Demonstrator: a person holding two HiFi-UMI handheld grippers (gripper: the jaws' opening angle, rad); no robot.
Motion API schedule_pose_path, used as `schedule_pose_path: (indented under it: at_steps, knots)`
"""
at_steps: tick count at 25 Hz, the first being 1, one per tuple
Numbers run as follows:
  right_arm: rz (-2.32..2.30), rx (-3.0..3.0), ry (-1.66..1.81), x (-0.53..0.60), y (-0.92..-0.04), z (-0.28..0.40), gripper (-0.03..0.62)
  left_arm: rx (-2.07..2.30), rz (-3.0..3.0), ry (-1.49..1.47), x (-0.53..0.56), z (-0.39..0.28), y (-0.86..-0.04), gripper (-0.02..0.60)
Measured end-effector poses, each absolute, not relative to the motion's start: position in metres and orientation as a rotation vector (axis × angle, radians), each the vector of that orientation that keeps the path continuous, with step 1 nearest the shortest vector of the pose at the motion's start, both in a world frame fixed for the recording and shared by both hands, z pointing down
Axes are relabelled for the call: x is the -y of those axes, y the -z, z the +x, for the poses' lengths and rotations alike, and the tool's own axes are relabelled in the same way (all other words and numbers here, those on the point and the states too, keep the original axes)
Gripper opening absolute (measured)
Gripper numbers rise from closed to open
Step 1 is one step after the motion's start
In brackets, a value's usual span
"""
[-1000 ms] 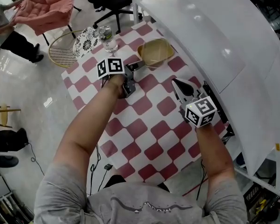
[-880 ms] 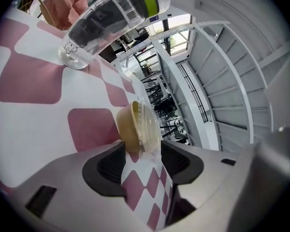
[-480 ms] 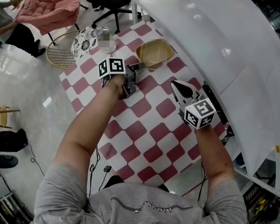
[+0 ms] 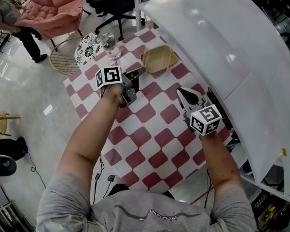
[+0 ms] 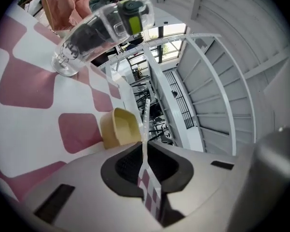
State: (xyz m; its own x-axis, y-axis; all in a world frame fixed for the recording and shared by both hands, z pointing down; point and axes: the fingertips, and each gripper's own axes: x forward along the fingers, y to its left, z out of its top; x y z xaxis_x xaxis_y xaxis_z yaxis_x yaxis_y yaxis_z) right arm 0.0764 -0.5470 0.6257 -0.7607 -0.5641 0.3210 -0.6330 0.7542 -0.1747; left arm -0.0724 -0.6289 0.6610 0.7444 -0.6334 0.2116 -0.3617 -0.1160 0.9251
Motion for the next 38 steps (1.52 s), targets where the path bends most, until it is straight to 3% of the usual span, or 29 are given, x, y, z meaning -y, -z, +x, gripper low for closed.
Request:
schedule_pose_path:
  at_steps: [25,38]
  knots:
    - [1.194,2.67,-0.254,0.515,-0.463,0.075,0.026,0.97,2.278,0.323,0.55,-0.116,-0.43,0.04]
    - [1.36,2.603,-0.237,0.471,-0.412,0.046,0.026,0.962,2.561,0.157,0.491,-0.151,-0.387,0.04]
